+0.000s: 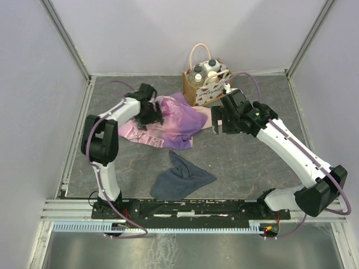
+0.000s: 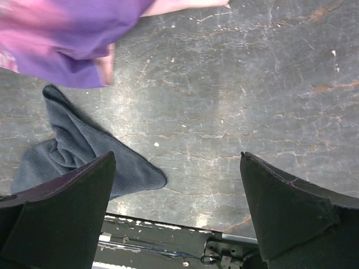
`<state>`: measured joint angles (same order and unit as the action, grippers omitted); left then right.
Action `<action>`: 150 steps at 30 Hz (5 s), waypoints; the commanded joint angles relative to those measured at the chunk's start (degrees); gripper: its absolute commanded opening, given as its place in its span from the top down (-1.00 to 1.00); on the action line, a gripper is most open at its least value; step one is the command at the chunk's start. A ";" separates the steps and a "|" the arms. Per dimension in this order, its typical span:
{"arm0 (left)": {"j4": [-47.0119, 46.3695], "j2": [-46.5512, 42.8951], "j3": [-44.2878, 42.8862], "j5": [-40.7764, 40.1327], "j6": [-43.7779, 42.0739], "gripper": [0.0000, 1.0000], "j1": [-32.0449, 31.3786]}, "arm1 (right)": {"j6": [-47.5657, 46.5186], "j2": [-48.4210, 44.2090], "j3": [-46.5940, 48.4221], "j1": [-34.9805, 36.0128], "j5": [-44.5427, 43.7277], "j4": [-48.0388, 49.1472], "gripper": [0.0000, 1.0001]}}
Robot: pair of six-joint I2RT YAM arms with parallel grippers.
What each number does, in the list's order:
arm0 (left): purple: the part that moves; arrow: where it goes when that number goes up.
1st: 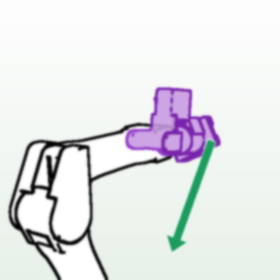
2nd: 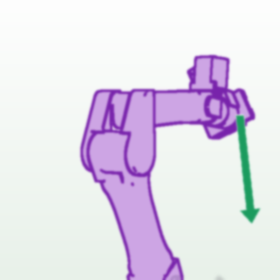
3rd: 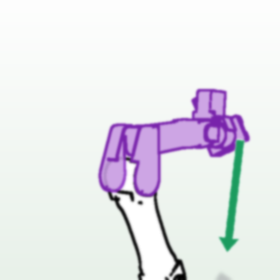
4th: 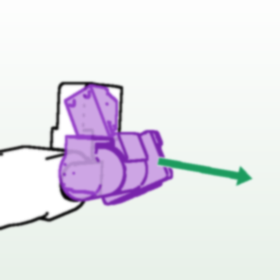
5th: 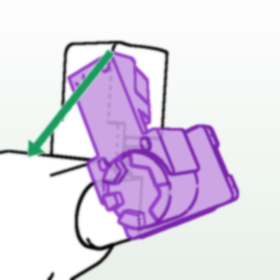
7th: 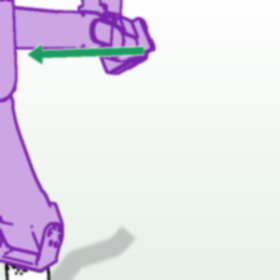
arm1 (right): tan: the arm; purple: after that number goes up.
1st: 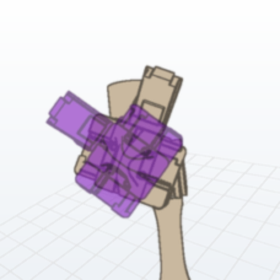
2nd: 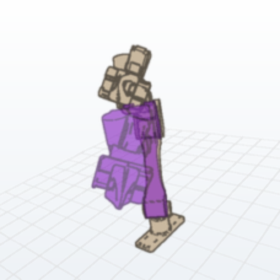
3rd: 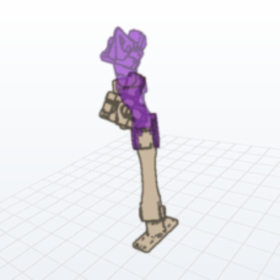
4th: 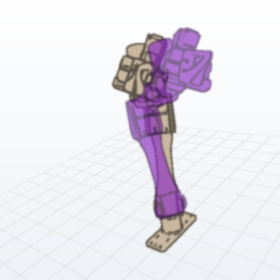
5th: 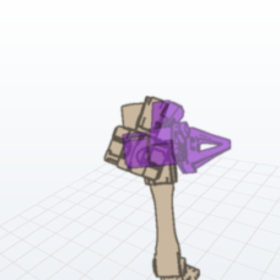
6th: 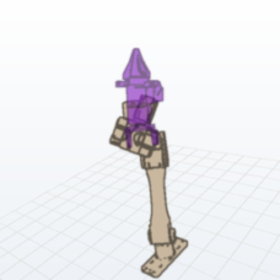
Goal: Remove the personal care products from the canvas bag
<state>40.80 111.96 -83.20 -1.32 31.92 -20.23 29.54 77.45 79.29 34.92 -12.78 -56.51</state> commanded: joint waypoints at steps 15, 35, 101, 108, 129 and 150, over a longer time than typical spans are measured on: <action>0.10 -7.71 -4.97 -1.36 -1.39 -0.67 23.84 | -1.50 -2.46 2.41 -2.25 -2.14 -3.08 -1.00; 2.92 4.84 -6.15 4.03 -2.23 -0.63 10.33 | 1.18 -4.93 -2.68 -2.24 -1.42 -1.33 -1.00; 4.11 -13.40 20.05 -2.32 9.60 -0.59 -33.78 | -2.49 -5.93 1.61 -2.83 -9.40 -0.79 -1.00; -0.01 -16.98 30.27 1.48 7.48 -0.57 -6.32 | -3.77 -5.72 2.88 -2.87 -9.30 -0.47 -1.00; 1.36 -44.96 31.13 3.01 10.65 -0.50 18.17 | -3.58 -3.38 3.73 -2.93 -4.00 1.49 -1.00; 3.51 -9.75 15.26 -5.61 10.85 -0.55 13.14 | -5.90 -9.22 3.52 -2.97 -11.14 -3.64 -1.00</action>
<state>41.67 97.34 -62.78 -4.32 41.80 -9.56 25.10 69.91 81.06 32.12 -20.71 -59.11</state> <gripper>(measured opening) 0.773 0.998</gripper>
